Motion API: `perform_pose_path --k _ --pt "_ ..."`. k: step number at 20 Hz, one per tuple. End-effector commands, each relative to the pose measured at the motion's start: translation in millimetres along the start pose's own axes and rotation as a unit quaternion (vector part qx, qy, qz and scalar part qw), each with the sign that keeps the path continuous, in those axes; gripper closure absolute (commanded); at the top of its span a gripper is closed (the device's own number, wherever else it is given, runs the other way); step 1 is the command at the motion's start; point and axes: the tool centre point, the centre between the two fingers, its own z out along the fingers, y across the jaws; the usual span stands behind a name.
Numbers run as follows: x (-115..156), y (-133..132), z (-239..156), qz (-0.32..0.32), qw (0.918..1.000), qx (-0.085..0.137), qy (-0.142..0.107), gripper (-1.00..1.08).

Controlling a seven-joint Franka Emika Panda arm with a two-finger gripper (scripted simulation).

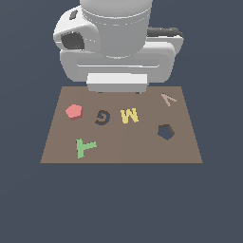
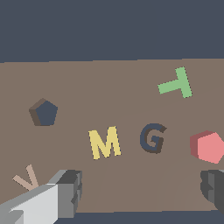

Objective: Insert a designated object into the corresponding slot on a board.

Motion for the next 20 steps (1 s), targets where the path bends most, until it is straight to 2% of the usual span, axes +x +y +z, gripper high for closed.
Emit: perform_pose_path --k 1,11,20 --pt "0 0 0 0.0 1.0 0.0 0.0 -0.92" --pt "-6 11 9 -0.025 0.9997 0.0 0.0 -0.92" --pt "-18 40 33 -0.089 0.9961 0.0 -0.001 -0.92"
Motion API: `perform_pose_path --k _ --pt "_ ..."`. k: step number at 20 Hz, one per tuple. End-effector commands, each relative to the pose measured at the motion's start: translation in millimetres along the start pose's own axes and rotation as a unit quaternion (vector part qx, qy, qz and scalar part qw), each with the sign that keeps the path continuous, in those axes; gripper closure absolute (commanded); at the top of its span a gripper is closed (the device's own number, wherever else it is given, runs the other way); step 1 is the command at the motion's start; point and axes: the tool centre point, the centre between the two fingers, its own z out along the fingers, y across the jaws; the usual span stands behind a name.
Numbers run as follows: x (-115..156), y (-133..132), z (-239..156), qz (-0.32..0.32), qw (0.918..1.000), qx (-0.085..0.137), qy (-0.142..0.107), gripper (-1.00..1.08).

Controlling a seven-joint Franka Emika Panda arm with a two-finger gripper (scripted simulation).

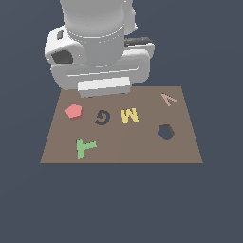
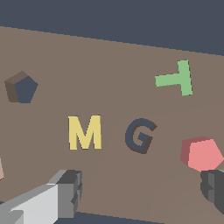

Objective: Insert a designated object into the corresponding slot on a board.

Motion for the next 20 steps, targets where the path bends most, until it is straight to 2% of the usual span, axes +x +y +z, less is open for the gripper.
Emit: perform_pose_path --k 1,8,20 --pt "-5 10 9 -0.022 0.9998 0.0 0.0 -0.92" --pt "-19 46 38 -0.101 0.9949 0.0 -0.001 -0.92" --pt "-27 101 81 -0.21 0.9776 0.0 -0.002 -0.92"
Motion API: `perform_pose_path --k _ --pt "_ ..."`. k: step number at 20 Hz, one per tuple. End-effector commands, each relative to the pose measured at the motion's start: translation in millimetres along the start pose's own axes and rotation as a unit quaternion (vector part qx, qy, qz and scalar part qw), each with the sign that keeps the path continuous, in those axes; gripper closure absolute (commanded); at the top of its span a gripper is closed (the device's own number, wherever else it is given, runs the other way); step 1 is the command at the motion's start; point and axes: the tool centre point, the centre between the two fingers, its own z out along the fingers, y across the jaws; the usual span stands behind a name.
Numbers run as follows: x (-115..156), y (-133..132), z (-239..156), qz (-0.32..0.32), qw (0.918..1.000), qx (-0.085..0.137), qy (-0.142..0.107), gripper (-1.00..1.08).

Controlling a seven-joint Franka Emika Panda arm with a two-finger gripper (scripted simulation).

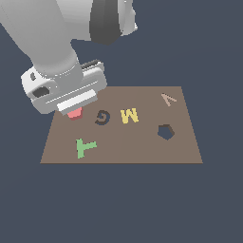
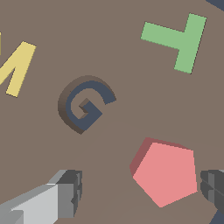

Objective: Insert a designated object into the corresponding slot on a board.

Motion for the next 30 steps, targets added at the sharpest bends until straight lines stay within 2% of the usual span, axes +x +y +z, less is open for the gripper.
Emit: perform_pose_path --k 1,10,18,27,28,30 --pt "-3 8 7 -0.018 0.9998 0.0 0.0 -0.92" --pt "-8 24 19 -0.052 0.9986 0.0 0.0 -0.92" --pt "-8 25 20 -0.053 0.9986 0.0 0.0 -0.92" --pt "-7 24 39 -0.053 0.9986 0.0 0.0 -0.92" --pt "-7 24 39 -0.053 0.9986 0.0 0.0 1.08" --pt "-7 24 39 -0.053 0.9986 0.0 0.0 1.08"
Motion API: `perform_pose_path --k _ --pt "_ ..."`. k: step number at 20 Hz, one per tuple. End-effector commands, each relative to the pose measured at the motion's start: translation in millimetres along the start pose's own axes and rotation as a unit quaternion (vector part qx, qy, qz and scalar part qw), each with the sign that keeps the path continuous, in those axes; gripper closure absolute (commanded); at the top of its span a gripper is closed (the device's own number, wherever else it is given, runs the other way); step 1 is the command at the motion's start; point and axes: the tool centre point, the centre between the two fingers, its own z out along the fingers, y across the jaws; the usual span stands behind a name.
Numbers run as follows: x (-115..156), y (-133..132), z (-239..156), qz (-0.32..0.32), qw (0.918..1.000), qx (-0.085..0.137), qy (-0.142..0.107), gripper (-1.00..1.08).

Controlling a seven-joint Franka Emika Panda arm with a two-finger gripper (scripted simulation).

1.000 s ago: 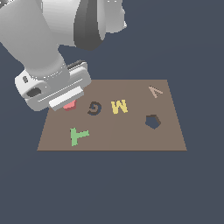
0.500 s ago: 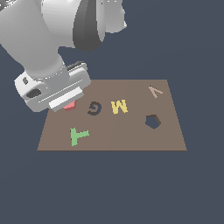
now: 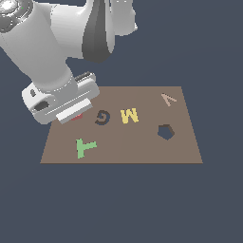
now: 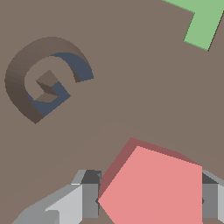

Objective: Insert a designated object into the corresponding slot on a board.

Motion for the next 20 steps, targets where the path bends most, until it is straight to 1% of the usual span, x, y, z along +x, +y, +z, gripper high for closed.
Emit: perform_pose_path --k 1,14,17,20 --pt "0 0 1 0.0 1.0 0.0 0.0 1.08" --pt "0 0 -3 0.0 1.0 0.0 0.0 1.08" --pt "7 -5 -3 -0.004 1.0 0.0 0.0 1.08" --pt "21 -14 -3 -0.014 0.9999 0.0 0.0 1.08"
